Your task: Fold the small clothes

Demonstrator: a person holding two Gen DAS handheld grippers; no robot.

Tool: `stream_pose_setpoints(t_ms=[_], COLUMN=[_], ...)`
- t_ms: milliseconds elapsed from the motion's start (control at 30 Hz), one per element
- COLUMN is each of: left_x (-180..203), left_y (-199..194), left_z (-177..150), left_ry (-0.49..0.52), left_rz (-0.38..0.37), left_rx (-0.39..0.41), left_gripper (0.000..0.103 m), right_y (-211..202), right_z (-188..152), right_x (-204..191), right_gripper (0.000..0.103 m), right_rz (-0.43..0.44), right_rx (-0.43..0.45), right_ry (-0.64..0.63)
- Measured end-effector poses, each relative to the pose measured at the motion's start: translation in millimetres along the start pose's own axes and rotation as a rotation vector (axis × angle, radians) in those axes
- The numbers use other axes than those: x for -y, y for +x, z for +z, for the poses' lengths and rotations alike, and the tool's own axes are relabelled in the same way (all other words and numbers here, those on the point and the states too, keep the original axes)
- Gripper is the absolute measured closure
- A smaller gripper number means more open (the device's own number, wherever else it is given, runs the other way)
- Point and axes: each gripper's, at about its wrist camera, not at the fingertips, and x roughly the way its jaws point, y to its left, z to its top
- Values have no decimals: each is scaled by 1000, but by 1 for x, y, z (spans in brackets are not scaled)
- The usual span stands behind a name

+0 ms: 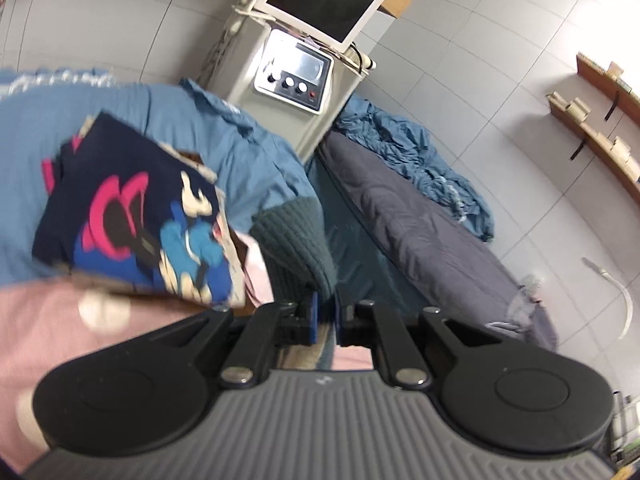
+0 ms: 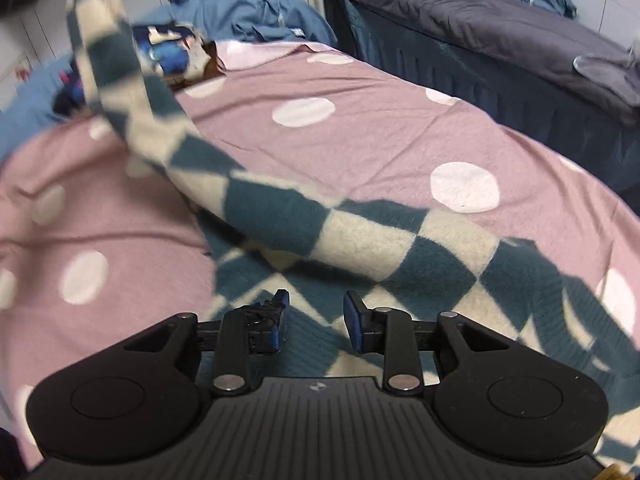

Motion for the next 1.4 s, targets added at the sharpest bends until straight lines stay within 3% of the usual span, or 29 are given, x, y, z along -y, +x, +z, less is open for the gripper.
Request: stream_pose_setpoints(t_ms=[67, 167, 267, 400, 500, 633, 767, 867, 967, 1033, 1100, 1133, 1167, 1267, 1333, 1400], left_x=[3, 9, 7, 2, 7, 21, 44, 56, 68, 70, 63, 58, 51, 31, 10, -14], left_y=[-13, -32, -49, -75, -93, -112, -121, -112, -106, -109, -113, -113, -113, -111, -112, -115], left_z=[-13, -25, -32, -39, -52, -90, -149, -198, -241, -261, -272, -274, -276, -274, -266, -252], left_ry=[-32, -31, -65, -105, -103, -158, -183, -179, -116, -30, 41, 88, 158, 366, 406, 381], left_rz=[-20, -17, -19, -3, -14, -50, -94, -115, -132, -91, -39, -1, 43, 206, 289, 367], left_rx=[4, 21, 14, 4, -26, -111, -224, -372, -515, -539, -512, -488, -456, -370, -334, -316], left_gripper=[96, 96, 96, 96, 96, 96, 96, 96, 92, 86, 67, 45, 33, 33, 30, 27], right_y=[11, 29, 42, 80, 86, 77, 36, -4, -43, -61, -72, -74, -72, -55, -35, -17], right_z=[5, 15, 36, 60, 69, 68, 50, 18, -18, -42, -58, -63, -66, -65, -58, -47], right_x=[-4, -16, -9, 8, 18, 19, 46, 72, 85, 91, 90, 87, 80, 51, 25, -7], right_gripper=[53, 53, 54, 58, 54, 53, 42, 38, 33, 33, 32, 29, 27, 21, 19, 19], right_rz=[29, 7, 48, -99, -115, -108, 50, 159, 171, 207, 252, 270, 296, 403, 474, 512], right_rx=[-36, -41, -6, -65, -14, 9, 73, 74, 60, 42, 32, 20, 1, -32, -50, -54], right_ry=[-35, -93, 7, 47, 81, 117, 354, 508, 564, 589, 595, 594, 590, 585, 595, 558])
